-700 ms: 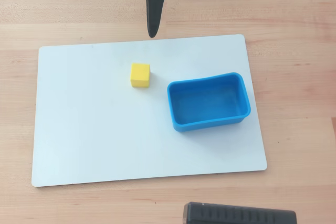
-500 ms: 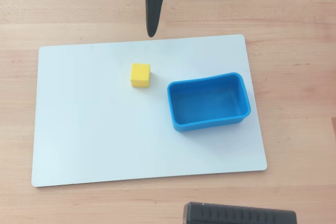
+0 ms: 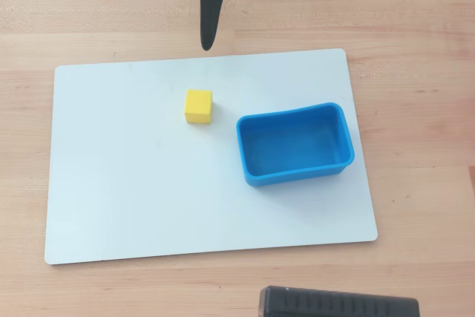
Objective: Pick up yellow cube and drop it in the blue rectangular bin
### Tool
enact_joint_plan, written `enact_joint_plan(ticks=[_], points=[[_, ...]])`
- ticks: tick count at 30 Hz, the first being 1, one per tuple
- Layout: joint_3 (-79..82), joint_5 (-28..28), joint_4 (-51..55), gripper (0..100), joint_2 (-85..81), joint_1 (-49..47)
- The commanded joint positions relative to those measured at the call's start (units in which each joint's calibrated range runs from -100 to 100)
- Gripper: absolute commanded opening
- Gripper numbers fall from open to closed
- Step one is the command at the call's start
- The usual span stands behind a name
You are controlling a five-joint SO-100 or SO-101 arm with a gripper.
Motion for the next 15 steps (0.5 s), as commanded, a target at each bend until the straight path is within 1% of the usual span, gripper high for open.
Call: enact_joint_plan(ticks=[1,6,11,15], points=[[-15.21,0.24,-0.36,0,13.24,-0.06],[-24.84,0.1,-0.44,0,28.94,0.45],[-38.12,0.29,0.55,0,48.26,4.23],[-44.12,0.39,1.21,0,56.99,4.57]])
